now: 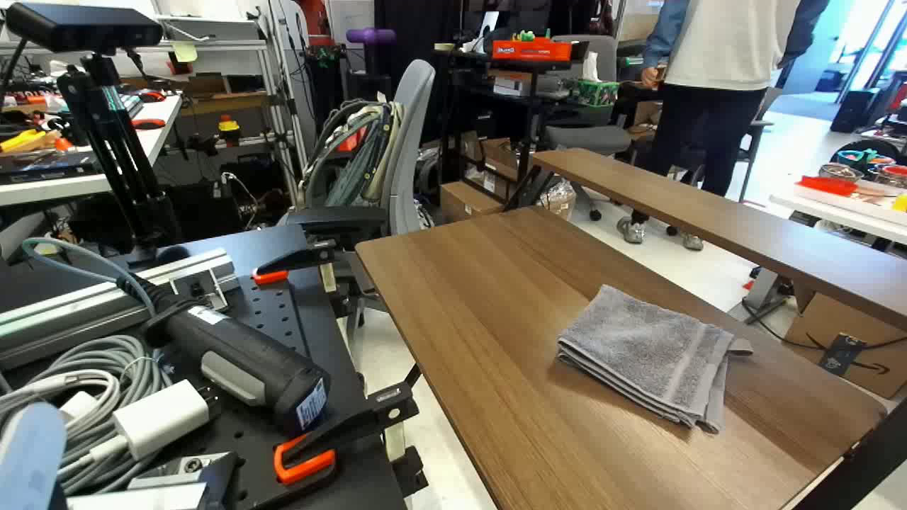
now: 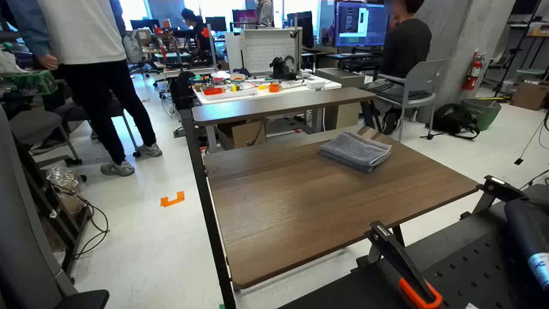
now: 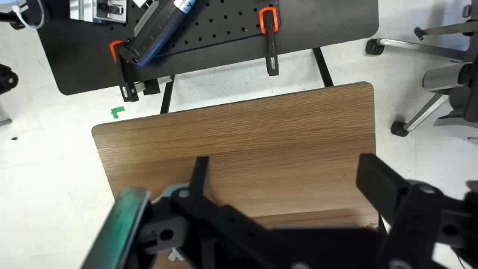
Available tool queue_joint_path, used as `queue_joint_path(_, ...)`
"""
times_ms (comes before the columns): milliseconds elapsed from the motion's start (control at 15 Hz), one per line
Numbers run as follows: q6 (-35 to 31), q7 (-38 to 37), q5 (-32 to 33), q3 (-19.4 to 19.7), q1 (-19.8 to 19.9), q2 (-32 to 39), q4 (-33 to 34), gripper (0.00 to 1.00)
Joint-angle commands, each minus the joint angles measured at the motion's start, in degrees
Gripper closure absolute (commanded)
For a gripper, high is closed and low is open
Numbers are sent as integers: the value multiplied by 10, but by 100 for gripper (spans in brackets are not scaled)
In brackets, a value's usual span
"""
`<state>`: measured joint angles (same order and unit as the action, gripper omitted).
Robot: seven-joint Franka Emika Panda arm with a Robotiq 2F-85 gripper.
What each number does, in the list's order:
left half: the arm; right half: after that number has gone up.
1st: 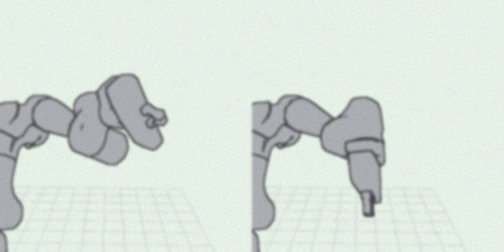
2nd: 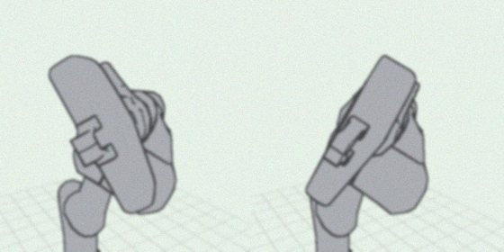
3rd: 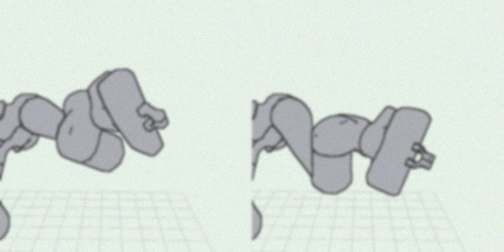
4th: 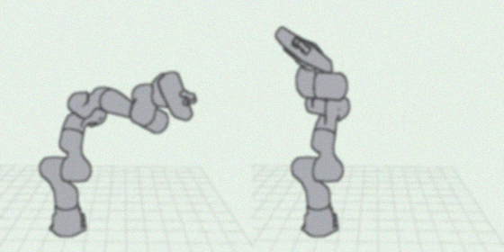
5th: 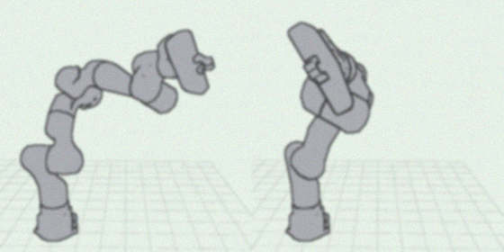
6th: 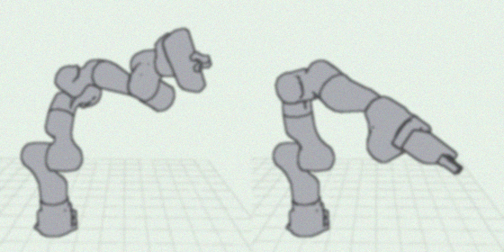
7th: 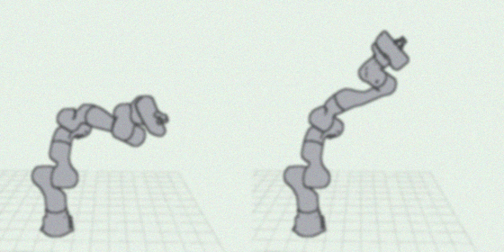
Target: Move the towel forward
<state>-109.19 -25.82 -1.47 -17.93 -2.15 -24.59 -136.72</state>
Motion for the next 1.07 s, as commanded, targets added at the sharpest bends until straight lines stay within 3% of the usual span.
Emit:
queue_joint_path(0,1,-5,6,13,-14,2,1,0)
queue_joint_path(267,1,-5,6,13,-14,2,1,0)
queue_joint_path(533,-41,-8,4,24,-4,26,10,0)
queue_joint_path(1000,-191,-16,19,68,28,135,24,0)
